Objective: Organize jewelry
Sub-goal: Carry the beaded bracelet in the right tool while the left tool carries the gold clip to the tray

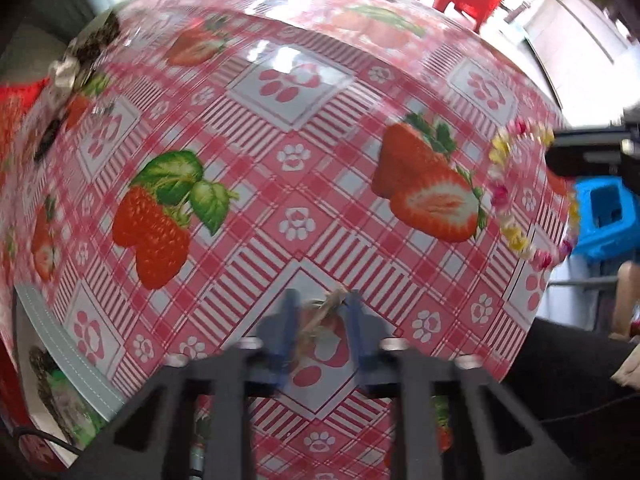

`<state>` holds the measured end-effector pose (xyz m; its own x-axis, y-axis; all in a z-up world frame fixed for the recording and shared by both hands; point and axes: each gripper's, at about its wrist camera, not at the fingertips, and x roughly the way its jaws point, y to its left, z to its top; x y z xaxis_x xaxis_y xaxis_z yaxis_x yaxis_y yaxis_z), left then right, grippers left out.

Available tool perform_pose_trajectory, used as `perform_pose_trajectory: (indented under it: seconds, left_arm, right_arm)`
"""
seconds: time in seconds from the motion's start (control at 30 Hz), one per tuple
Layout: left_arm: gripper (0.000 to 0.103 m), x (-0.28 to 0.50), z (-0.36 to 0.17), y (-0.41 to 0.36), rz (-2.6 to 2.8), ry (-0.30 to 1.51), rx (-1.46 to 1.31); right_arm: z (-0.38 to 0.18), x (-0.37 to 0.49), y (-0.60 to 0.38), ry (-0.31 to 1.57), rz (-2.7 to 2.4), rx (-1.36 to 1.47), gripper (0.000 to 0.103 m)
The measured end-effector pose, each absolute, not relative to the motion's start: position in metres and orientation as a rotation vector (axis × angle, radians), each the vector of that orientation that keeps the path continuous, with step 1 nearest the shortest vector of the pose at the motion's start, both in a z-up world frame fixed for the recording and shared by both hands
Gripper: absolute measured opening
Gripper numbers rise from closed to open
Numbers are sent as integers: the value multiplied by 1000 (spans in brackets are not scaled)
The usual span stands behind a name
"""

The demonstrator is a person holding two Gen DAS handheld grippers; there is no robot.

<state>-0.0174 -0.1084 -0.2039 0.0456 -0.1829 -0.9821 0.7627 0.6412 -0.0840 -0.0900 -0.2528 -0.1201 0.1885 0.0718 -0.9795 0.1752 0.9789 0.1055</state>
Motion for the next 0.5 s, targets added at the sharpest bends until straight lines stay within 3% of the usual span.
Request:
perform_pose_trajectory:
  seconds: [0.5]
  left_arm:
    - [18,19,-175,-53,-635,1387,254]
  right_arm:
    - [-99,-66,-232,1363,-18,190,10]
